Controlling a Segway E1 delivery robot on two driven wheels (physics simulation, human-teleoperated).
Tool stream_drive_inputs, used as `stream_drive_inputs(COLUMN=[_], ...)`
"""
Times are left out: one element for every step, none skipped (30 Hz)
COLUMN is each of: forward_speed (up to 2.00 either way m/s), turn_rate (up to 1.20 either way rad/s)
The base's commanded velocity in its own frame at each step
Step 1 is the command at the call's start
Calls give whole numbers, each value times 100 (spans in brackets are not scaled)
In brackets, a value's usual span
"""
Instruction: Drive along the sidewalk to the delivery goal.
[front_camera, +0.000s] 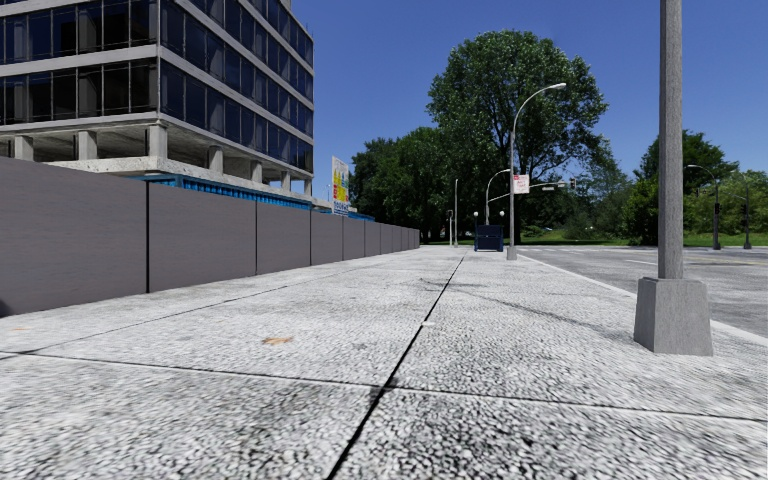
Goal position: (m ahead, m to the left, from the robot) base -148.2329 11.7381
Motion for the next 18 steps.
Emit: stream_drive_inputs(forward_speed=[0, 0, 0, 0, 0, 0, 0, 0, 0, 0, 0, 0, 5, 5, 6, 1, 1, 0], turn_rate=[0, 0, 0, 0, 0, 0, 0, 0, 0, 0, 0, 0, 0, 0, 5, 8, 8, 21])
